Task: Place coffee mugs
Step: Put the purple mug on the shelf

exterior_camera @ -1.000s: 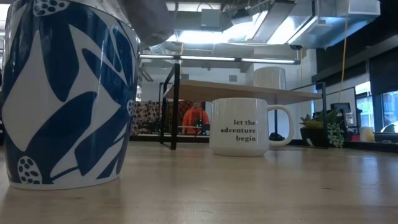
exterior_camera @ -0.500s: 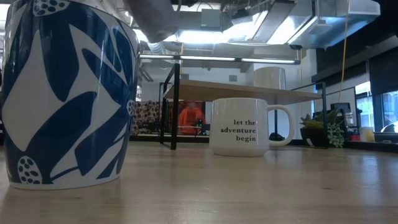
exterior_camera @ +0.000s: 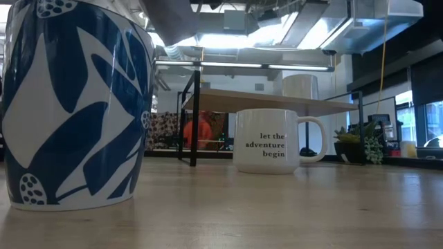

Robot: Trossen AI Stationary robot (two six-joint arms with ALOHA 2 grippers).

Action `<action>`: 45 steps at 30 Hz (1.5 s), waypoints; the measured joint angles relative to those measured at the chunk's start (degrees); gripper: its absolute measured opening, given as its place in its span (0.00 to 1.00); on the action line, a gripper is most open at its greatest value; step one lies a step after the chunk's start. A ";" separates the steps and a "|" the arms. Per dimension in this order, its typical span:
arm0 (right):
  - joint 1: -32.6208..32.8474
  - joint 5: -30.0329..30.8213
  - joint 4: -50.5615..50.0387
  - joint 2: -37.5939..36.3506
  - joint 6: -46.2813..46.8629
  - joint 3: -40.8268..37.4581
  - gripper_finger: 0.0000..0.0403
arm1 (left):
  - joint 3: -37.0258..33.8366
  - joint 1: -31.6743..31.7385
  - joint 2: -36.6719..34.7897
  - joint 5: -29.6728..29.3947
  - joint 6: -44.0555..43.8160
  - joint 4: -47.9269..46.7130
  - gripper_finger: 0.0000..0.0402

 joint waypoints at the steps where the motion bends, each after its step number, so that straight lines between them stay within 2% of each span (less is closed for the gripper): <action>1: 0.00 -0.13 -0.10 0.00 -0.09 0.00 0.07 | 0.00 0.00 0.00 0.00 0.28 0.02 0.04; 5: 0.06 -0.37 -0.19 0.00 -0.04 0.02 0.06 | 0.00 -0.07 0.00 -0.40 0.58 0.13 0.04; 7: 0.04 -0.24 -0.22 -0.01 -0.16 0.02 0.06 | 0.00 -0.01 0.00 -0.66 0.35 0.39 0.07; 15: 0.11 2.19 -1.41 0.13 0.20 -0.09 0.05 | 0.26 -0.81 -1.15 -3.39 -1.11 5.86 0.35; 19: 0.22 4.79 -1.09 0.13 3.50 -0.09 0.05 | 0.23 -2.71 -2.19 -4.57 -1.12 7.37 0.42; 25: -1.23 15.98 0.32 -0.09 7.77 -0.11 0.05 | 4.60 -7.02 -3.55 -13.18 -0.92 6.69 0.44; 31: -4.22 16.54 0.50 -3.50 9.25 -0.15 0.05 | 9.79 -10.68 -3.61 -23.52 -0.94 2.45 0.44; 37: -5.55 20.45 -5.79 -10.62 6.68 -0.22 0.05 | 11.65 -11.91 -5.62 -27.88 -3.19 0.36 0.44; 41: -5.57 22.13 -4.69 -17.37 8.19 -8.70 0.05 | 11.65 -11.87 -7.04 -29.87 -4.87 0.27 0.44; 45: -6.33 23.92 7.35 -28.67 13.14 -25.18 0.05 | 11.65 -11.89 -8.57 -31.51 -6.00 0.28 0.44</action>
